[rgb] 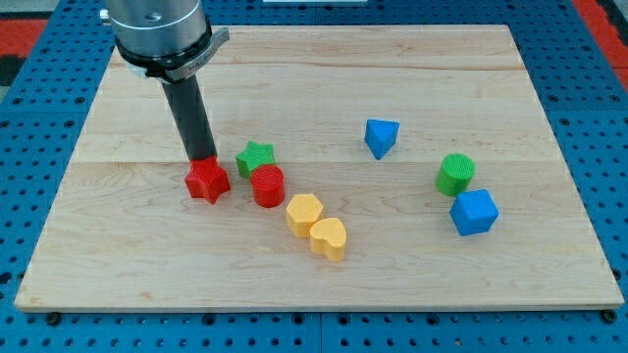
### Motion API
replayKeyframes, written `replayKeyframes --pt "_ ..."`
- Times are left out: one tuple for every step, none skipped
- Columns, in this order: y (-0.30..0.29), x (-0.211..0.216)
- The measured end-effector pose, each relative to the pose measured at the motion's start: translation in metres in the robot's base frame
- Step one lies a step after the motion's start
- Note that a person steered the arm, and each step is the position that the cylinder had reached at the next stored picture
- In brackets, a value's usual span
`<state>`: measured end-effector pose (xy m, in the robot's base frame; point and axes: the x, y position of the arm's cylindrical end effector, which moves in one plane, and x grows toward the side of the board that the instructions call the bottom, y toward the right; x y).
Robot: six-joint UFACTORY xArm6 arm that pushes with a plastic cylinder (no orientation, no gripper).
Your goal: Move the blue triangle top left to the red star
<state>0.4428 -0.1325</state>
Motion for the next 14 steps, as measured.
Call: replayKeyframes --pt "0.027 -0.022" --pt "0.073 -0.030" --pt "0.165 -0.030" --pt "0.192 -0.030" --pt "0.211 -0.014" --pt "0.236 0.006" --pt "0.291 0.005" --pt "0.319 -0.005" --pt "0.323 -0.012" --pt "0.307 -0.017" --pt "0.319 -0.025" --pt "0.303 -0.026" --pt "0.242 -0.032" --pt "0.189 -0.042"
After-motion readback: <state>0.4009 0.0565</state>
